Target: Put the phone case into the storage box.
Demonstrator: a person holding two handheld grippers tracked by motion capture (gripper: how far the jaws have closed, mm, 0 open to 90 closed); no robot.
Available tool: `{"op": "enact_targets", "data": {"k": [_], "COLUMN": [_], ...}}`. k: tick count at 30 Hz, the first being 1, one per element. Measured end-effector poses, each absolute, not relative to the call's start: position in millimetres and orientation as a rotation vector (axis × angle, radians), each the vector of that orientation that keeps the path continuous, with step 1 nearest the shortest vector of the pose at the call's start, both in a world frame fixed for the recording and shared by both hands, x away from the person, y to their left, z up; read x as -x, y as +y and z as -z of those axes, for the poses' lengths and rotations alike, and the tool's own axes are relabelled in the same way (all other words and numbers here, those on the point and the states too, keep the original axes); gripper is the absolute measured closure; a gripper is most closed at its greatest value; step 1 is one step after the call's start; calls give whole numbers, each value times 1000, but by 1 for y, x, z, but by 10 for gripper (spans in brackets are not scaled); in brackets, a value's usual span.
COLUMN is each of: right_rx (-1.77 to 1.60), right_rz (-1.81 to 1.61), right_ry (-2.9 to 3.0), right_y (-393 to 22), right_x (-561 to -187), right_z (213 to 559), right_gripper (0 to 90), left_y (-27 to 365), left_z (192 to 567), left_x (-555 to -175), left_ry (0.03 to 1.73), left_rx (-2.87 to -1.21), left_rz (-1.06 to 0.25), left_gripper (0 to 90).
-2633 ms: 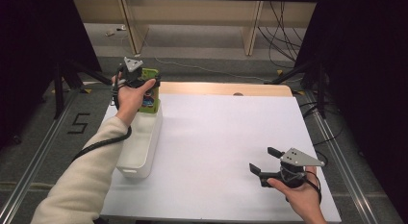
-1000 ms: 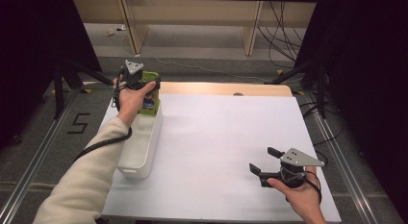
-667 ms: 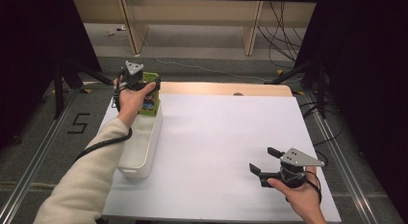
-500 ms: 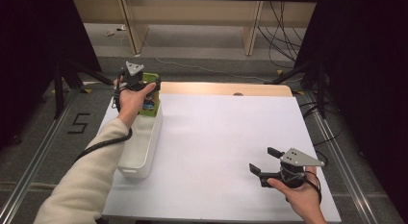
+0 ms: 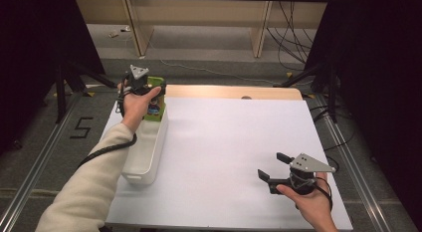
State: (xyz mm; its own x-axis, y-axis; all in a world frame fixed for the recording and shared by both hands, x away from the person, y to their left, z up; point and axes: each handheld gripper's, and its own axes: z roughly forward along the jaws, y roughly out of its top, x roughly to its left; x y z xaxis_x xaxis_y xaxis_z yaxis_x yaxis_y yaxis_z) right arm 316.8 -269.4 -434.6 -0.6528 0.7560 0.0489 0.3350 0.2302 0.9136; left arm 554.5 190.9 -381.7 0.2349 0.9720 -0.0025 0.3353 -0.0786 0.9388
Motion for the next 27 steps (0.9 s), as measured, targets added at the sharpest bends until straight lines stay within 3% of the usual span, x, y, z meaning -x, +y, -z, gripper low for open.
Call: {"op": "enact_targets", "data": {"k": [27], "right_rx": [-1009], "right_rz": [-1404], "right_ry": [2107], "right_y": [-270], "right_x": [-317], "right_z": [435], "right_gripper": [121], "left_y": [193], "left_z": [390], "left_x": [-556], "left_ry": [1268], "left_rx": [-1608], "left_rz": [-854], "left_gripper": [162]}}
